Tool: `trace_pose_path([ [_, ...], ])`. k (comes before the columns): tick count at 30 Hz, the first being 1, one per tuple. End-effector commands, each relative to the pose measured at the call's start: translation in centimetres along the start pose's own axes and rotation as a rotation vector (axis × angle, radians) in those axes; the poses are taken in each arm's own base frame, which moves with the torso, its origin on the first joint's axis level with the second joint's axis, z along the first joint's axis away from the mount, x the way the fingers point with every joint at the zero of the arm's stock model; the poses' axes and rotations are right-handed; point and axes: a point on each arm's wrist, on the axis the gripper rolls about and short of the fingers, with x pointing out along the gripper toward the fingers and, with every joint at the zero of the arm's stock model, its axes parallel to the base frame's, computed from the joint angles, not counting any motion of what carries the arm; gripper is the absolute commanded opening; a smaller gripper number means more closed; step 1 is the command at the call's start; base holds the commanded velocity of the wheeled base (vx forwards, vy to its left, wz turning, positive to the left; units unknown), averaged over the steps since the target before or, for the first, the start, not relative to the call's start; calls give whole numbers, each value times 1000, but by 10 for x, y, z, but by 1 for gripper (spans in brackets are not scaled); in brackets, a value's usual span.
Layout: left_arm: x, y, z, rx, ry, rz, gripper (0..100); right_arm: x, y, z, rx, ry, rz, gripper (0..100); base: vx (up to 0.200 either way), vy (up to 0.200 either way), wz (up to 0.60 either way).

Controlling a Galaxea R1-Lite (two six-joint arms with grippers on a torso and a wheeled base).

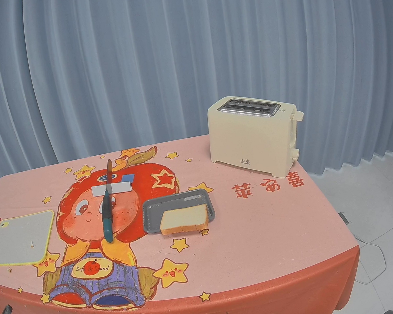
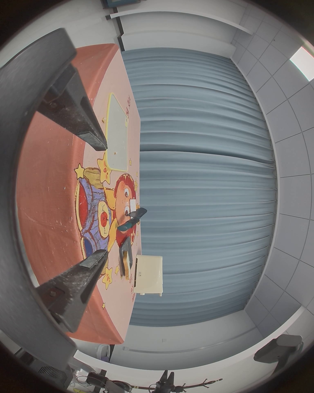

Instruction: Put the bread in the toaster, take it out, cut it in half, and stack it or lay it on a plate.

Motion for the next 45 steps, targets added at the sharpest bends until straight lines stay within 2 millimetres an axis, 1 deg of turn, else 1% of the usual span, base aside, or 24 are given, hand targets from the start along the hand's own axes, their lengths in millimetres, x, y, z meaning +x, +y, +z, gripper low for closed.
trace_pose_path([
  [1, 1, 0, -5, -1, 19, 1, 100, 8, 0, 7, 32, 47, 23, 100, 0, 0, 0],
  [6, 1, 0, -5, 1, 19, 0, 100, 9, 2, 8, 82, 68, 88, 100, 0, 0, 0],
  [7, 1, 0, -5, 1, 19, 0, 100, 8, 3, 10, 106, 73, 138, 100, 0, 0, 0],
  [10, 1, 0, -5, 1, 19, 1, 100, 10, 5, 15, 127, 90, 197, 100, 0, 0, 0],
  [17, 1, 0, -5, -1, 17, 0, 100, 33, 5, 32, 157, 191, 234, 100, 0, 0, 0],
  [18, 1, 0, -5, -1, 17, 0, 100, 33, 5, 32, 157, 191, 234, 100, 0, 0, 0],
  [19, 1, 0, -5, 1, 19, 0, 100, 41, 5, 37, 162, 214, 241, 100, 0, 0, 0],
  [21, 1, 0, -5, 1, 19, 1, 100, 43, 5, 37, 159, 227, 240, 100, 0, 0, 0],
  [24, 1, 0, -5, 1, 17, 0, 100, 51, 4, 38, 147, 267, 281, 100, 0, 0, 0],
  [27, 1, 0, -5, 1, 19, 0, 100, 58, 6, 45, 141, 286, 330, 100, 0, 0, 0],
  [29, 1, 0, -5, -1, 17, 1, 100, 68, 7, 49, 148, 322, 366, 100, 0, 0, 0],
  [33, 1, 0, -5, -1, 19, 1, 100, 75, 9, 54, 151, 342, 409, 100, 0, 0, 0],
  [35, 1, 0, -5, 1, 17, 1, 100, 87, 12, 58, 158, 383, 446, 100, 0, 0, 0],
  [39, 1, 0, -5, 1, 19, 1, 100, 101, 15, 58, 164, 429, 468, 100, 0, 0, 0],
  [40, 1, 0, -5, 1, 19, 1, 100, 101, 15, 58, 164, 429, 468, 100, 0, 0, 0],
  [41, 1, 0, -5, 1, 17, 1, 100, 108, 17, 60, 166, 445, 481, 100, 0, 0, 0],
  [43, 1, 0, -5, -1, 19, 1, 100, 111, 18, 61, 166, 451, 487, 100, 0, 0, 0],
  [44, 1, 0, -5, 1, 17, 1, 100, 117, 20, 62, 168, 470, 505, 100, 0, 0, 0],
  [45, 1, 0, -5, 1, 19, 0, 100, 118, 21, 61, 170, 478, 514, 100, 0, 0, 0],
])
